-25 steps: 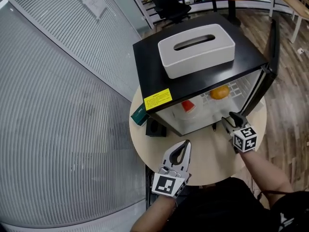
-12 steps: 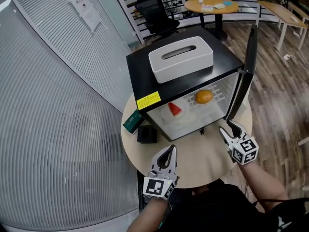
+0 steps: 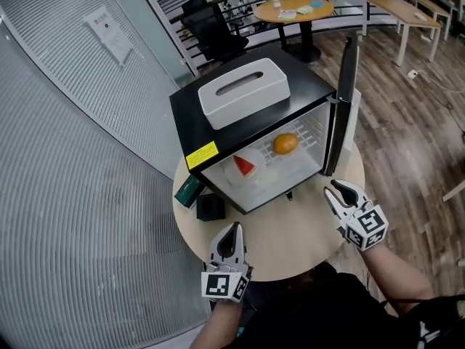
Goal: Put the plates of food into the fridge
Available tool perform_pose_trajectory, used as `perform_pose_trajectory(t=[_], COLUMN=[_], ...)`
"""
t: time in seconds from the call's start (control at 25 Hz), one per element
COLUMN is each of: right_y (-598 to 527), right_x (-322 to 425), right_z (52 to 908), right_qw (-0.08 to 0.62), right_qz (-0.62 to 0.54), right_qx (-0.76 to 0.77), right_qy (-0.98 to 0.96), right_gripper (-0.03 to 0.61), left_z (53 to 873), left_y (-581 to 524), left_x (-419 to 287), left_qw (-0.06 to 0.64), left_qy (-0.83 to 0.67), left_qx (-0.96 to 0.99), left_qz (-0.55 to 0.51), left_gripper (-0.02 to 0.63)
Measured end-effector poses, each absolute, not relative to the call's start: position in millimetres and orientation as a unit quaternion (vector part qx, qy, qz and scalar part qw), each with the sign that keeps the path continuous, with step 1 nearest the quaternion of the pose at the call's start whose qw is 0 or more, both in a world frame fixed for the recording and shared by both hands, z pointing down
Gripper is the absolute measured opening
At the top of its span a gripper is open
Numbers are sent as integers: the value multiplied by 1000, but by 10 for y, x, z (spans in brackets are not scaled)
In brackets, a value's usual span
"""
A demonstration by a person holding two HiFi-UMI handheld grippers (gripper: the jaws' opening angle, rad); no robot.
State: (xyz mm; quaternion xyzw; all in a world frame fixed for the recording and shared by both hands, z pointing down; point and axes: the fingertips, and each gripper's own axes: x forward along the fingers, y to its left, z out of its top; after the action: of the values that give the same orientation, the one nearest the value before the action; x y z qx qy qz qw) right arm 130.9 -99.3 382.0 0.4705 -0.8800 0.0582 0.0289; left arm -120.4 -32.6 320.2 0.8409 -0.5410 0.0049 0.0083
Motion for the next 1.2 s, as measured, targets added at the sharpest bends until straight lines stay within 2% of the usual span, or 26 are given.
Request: perform_pose_trajectory(t=[0.36,1.2], right_y=[-893,-947], right_x=[1490,1352], right_z=[3906,3939], right_qw=[29,55], right_qz=[79,58], right_qx=[491,487], right_qy=[-867,-870], right_gripper=[9,6], left_z=[3146,3116], left_y=[-271,-291], left_x=[-1336,-1500], left_qw=[0,0], left_qy=[-553,-556], left_qx=[833,831], left_qz=[9,6], left_gripper=[3,3])
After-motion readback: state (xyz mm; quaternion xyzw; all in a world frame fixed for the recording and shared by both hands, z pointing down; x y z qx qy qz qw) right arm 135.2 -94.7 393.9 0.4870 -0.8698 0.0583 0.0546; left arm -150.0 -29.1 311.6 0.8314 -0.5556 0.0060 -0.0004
